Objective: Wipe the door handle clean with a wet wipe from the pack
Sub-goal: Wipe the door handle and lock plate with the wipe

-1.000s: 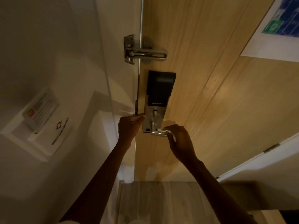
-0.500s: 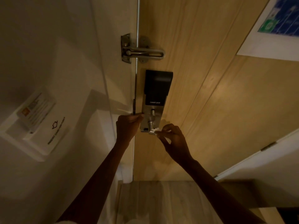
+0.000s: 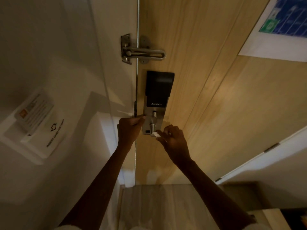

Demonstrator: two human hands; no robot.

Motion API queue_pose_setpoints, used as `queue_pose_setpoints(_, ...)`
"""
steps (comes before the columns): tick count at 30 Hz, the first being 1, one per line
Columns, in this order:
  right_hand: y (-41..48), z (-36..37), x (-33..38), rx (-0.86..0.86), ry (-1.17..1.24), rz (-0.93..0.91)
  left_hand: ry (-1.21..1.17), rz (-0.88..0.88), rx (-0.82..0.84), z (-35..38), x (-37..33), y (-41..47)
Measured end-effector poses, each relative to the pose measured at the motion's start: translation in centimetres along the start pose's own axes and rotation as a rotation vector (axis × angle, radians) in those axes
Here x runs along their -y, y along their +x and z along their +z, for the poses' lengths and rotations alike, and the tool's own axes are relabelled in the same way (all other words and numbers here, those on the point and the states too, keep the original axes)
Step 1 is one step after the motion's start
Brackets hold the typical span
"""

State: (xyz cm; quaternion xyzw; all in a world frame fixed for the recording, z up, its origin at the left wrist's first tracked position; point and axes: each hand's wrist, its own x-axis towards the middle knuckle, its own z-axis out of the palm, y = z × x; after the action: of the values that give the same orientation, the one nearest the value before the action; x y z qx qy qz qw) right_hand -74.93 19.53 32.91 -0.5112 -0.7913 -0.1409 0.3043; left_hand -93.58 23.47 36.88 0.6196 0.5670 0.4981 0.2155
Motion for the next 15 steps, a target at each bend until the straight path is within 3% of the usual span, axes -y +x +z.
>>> queue_pose_setpoints(4, -1.1, -0.4, -2.3, 0.017, -0.094, 0.008, -0.003, -0.011, -0.012, 0.2, -0.1, -0.2)
queue_pose_setpoints(12, 0.1, 0.2, 0.3, 0.086, -0.073, 0.007, 0.090, -0.037, 0.000, 0.6, 0.5, -0.5)
queue_pose_setpoints(15, -0.9, -1.1, -2.1, 0.135, -0.068, 0.036, -0.066, -0.156, -0.042, 0.9, 0.0, -1.4)
